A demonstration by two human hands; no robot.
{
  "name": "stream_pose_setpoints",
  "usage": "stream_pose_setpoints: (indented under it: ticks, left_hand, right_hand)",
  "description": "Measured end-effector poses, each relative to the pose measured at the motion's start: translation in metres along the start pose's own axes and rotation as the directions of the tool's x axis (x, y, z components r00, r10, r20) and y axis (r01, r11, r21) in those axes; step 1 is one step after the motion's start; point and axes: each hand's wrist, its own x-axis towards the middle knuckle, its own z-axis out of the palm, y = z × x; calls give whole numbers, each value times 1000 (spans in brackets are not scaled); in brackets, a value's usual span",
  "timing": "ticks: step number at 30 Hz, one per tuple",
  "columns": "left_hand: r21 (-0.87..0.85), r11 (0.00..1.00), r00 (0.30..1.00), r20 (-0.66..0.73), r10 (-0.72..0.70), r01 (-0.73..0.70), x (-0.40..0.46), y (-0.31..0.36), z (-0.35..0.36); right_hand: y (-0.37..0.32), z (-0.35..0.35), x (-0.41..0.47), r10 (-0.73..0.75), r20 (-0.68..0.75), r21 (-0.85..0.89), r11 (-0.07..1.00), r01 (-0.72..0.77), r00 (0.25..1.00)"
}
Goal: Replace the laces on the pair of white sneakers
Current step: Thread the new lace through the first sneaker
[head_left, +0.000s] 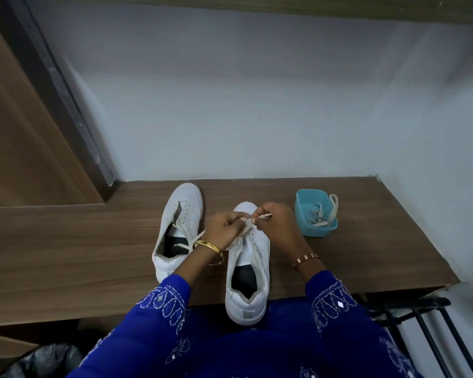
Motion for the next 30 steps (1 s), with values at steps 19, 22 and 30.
stream_pose_setpoints:
  ticks: [19, 22, 30]
  left_hand:
    - [16, 997, 997, -26, -72, 73, 5, -6, -3]
    - [-6, 997, 995, -71, -76, 76, 4, -8, -8]
    - [105, 984, 983, -125, -133, 146, 9, -18, -5]
  right_hand:
    - [10, 4, -4, 89, -114, 178, 982, -68, 989]
    - [20, 6, -5, 168, -78, 129, 979, -157, 983]
    - [29, 32, -23, 147, 134, -172, 977, -123, 980]
